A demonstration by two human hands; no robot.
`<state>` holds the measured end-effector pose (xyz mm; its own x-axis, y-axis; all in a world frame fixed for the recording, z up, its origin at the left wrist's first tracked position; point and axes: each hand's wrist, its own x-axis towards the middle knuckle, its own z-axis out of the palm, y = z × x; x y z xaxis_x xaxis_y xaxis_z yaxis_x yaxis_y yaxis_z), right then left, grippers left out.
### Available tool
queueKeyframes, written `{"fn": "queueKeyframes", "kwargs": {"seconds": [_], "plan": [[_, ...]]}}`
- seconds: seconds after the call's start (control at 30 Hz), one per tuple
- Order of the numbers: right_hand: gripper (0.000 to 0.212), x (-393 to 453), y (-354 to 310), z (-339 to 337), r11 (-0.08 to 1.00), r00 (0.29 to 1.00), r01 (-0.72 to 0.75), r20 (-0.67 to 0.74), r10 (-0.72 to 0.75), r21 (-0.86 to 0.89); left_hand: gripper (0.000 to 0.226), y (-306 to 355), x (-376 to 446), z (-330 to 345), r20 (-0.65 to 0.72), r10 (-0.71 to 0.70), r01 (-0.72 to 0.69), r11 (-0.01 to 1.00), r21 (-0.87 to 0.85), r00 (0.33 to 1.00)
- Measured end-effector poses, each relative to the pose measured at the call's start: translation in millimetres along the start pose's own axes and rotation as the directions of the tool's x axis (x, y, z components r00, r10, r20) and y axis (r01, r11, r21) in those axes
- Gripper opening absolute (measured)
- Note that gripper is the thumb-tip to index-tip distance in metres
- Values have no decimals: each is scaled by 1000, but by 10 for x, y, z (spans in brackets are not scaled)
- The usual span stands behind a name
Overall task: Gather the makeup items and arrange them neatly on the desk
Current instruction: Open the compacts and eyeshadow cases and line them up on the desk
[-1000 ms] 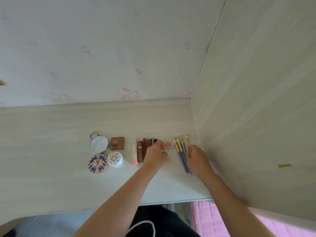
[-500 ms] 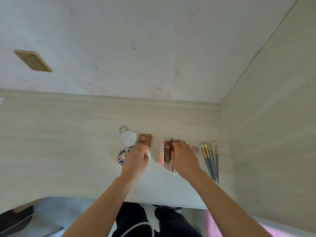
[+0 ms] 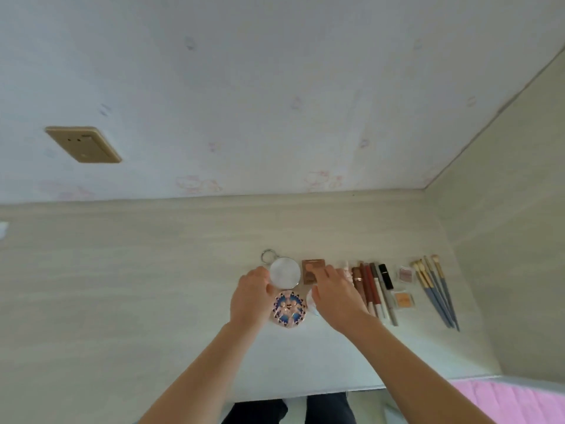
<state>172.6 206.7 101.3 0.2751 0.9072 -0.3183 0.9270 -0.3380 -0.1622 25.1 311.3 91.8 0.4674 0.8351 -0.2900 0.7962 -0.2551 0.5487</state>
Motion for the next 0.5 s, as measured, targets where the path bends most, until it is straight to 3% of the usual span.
{"fn": "queueKeyframes", "kwargs": {"seconds": [0.13,0.37,0.5], "plan": [[32,231,-185,-34,991,991,-111,-67,116,80,23,-157,201,-55,63,54,-60,993,101,997],[56,564,-307,36,988,988,-154,33,153,35,27,-202,323,51,90,126,-132,989,67,988],[69,633,-327,138,990,987,-144,78,143,-1,36,-164,377,121,113,73,-83,993,86,991]]}}
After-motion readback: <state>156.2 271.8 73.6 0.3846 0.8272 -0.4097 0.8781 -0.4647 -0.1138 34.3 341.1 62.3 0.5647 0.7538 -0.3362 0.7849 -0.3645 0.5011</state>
